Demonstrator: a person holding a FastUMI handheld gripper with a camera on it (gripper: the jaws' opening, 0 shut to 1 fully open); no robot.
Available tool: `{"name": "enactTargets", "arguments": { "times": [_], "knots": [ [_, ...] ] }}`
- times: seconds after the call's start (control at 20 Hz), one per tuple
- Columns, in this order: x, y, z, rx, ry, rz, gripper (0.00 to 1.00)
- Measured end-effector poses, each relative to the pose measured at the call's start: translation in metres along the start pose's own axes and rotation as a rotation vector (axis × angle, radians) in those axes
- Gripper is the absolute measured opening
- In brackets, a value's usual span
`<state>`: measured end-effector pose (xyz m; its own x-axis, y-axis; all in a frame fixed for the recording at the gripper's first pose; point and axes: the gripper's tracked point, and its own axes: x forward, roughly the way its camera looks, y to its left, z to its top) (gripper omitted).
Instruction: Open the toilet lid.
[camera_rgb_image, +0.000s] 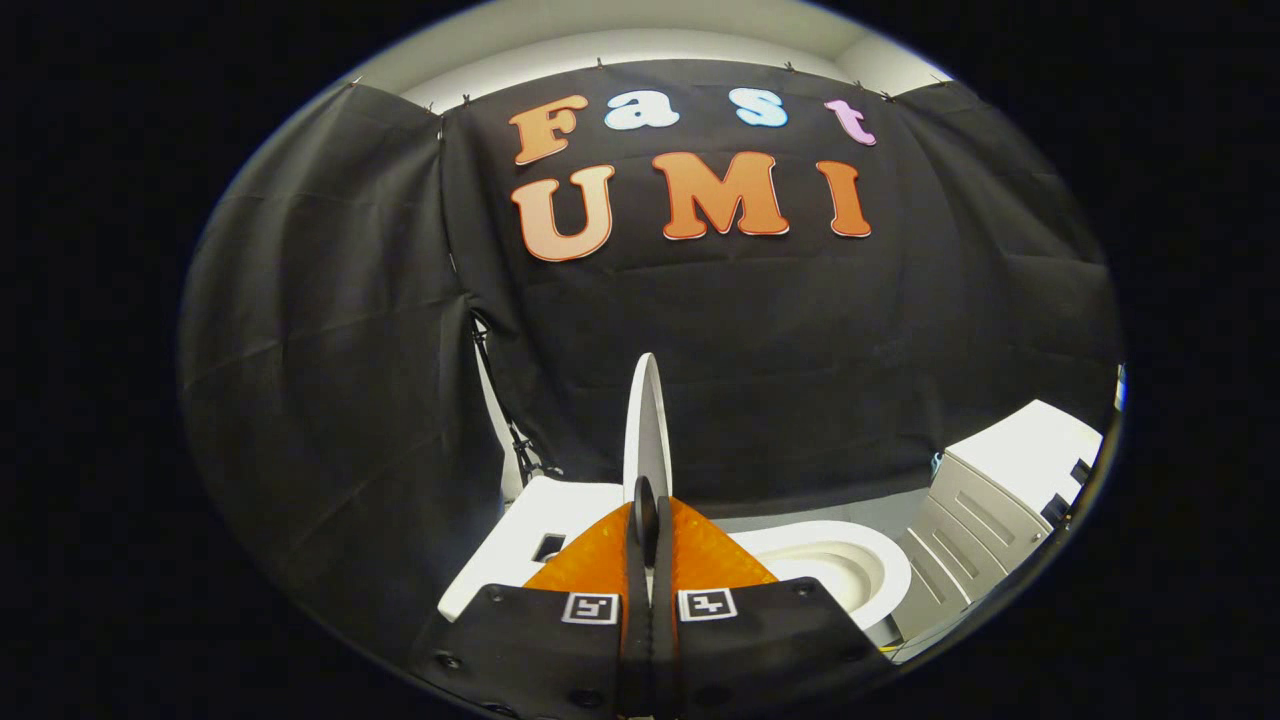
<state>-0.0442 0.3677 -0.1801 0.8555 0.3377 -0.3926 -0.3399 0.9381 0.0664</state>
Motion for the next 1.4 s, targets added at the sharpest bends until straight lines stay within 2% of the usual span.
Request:
{"name": "enactTargets", "arguments": {
  "times": [1.2, 1.35, 1.4],
  "knots": [
    [0.002, 0.079, -0.015, -0.094, 0.028, 0.103, 0.08],
    [0.003, 0.080, -0.015, -0.090, 0.031, 0.120, 0.10],
    [0.004, 0.080, -0.017, -0.088, 0.038, 0.124, 0.14]
  ]
}}
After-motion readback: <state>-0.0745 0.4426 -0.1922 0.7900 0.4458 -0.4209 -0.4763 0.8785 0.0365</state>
